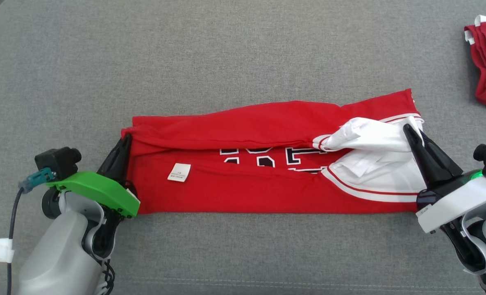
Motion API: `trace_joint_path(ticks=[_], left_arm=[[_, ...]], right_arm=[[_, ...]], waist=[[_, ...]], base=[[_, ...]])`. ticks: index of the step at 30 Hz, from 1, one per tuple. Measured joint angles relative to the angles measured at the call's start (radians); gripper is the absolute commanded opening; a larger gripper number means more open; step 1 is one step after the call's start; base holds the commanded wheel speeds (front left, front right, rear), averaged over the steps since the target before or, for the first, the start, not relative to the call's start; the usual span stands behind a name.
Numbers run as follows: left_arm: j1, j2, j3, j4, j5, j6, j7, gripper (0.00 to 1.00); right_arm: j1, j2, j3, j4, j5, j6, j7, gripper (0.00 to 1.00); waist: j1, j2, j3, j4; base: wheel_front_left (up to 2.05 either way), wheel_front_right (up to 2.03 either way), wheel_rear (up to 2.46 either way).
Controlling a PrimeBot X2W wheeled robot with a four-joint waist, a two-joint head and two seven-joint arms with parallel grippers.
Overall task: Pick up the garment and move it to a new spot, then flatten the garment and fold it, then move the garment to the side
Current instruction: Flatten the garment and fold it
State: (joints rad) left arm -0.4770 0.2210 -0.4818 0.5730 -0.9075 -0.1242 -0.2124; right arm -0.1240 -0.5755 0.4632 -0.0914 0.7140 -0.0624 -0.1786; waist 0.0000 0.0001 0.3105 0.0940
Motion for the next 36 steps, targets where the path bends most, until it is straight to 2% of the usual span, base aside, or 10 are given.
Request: trace_joint_path(ticks=[6,9,10,11,12,13,14,15,24,36], left_arm=[[0.021,-0.001,-0.006,0.001,-0.004,0.000,0.000,0.00],[0.027,0.000,-0.008,0.001,-0.004,0.000,0.000,0.13],[0.027,-0.001,-0.009,0.002,-0.004,0.000,0.000,0.18],[0.027,0.000,-0.009,0.002,-0.004,0.000,0.000,0.29],[0.027,0.000,-0.009,0.002,-0.004,0.000,0.000,0.42],[0.027,0.000,-0.011,0.002,-0.003,0.000,0.000,0.63],[0.028,0.000,-0.016,0.002,-0.003,0.000,0.001,0.91],[0.028,0.002,-0.024,0.003,0.001,0.000,0.001,1.00],[0.057,0.031,-0.072,0.003,0.063,0.005,0.015,1.00],[0.137,0.091,-0.021,-0.084,0.160,0.118,-0.039,1.00]], right_arm=[[0.017,-0.016,0.000,0.000,-0.005,-0.002,-0.006,0.00],[0.027,-0.022,0.004,0.000,-0.019,-0.003,-0.006,0.00],[0.033,-0.022,0.008,0.000,-0.022,-0.003,-0.006,0.11],[0.035,-0.023,0.014,0.000,-0.031,-0.005,-0.005,0.32],[0.035,-0.023,0.017,0.000,-0.036,-0.010,-0.005,0.47],[0.034,-0.024,0.021,0.000,-0.040,-0.010,-0.004,0.91],[0.034,-0.027,0.026,0.002,-0.047,-0.010,-0.001,1.00],[0.034,-0.030,0.030,0.003,-0.054,-0.010,0.005,1.00],[0.042,-0.047,0.042,0.035,-0.072,-0.012,0.014,1.00],[0.138,-0.021,-0.014,0.077,-0.045,-0.040,-0.016,1.00]], waist=[[0.0000,0.0000,-0.004,-0.003],[0.0000,0.0000,-0.005,-0.003],[0.0000,0.0000,-0.005,-0.003],[0.0000,0.0000,-0.005,-0.003],[0.0000,0.0000,-0.005,-0.003],[0.0000,0.0000,-0.006,-0.003],[0.0000,0.0000,-0.006,-0.004],[0.0000,0.0000,-0.006,-0.004],[0.0000,0.0000,-0.029,-0.002],[0.0000,0.0000,-0.131,-0.001]], base=[[0.00,0.00,0.00],[0.00,0.00,0.00],[0.00,0.00,0.00],[0.00,0.00,0.00],[0.00,0.00,0.00],[0.00,0.00,0.00],[0.00,0.00,0.00],[0.00,0.00,0.00],[0.00,0.00,0.00],[0.00,0.00,0.00]])
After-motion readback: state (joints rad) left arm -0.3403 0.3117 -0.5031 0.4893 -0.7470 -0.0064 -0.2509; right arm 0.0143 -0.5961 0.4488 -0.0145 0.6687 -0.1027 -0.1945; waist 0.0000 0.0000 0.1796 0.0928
